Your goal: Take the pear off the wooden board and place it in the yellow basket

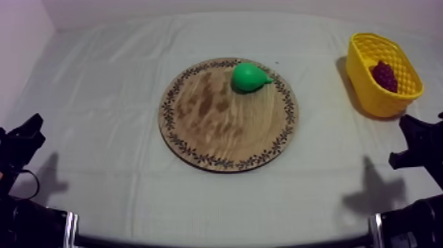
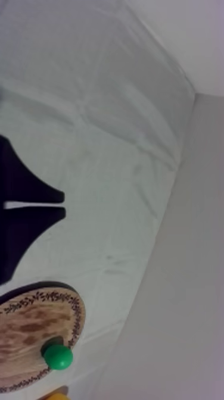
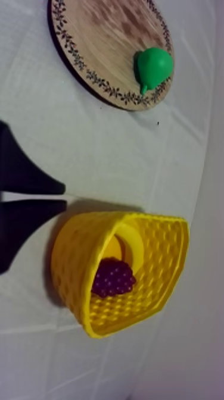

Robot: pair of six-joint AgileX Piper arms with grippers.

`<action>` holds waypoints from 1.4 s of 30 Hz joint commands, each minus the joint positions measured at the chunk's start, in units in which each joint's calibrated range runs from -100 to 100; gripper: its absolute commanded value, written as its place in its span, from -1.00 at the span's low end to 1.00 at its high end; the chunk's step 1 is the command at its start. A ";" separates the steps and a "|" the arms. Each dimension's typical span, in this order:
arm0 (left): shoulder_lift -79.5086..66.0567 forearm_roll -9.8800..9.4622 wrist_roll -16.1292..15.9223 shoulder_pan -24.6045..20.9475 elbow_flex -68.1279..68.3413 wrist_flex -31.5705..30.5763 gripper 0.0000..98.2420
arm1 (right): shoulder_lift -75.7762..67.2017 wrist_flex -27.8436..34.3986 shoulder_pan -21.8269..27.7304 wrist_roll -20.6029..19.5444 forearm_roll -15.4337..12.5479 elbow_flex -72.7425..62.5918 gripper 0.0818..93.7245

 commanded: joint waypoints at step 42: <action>0.00 -0.01 0.01 0.02 0.00 -0.01 -1.00 | -0.02 -0.14 -0.05 0.79 -0.06 -0.03 -0.99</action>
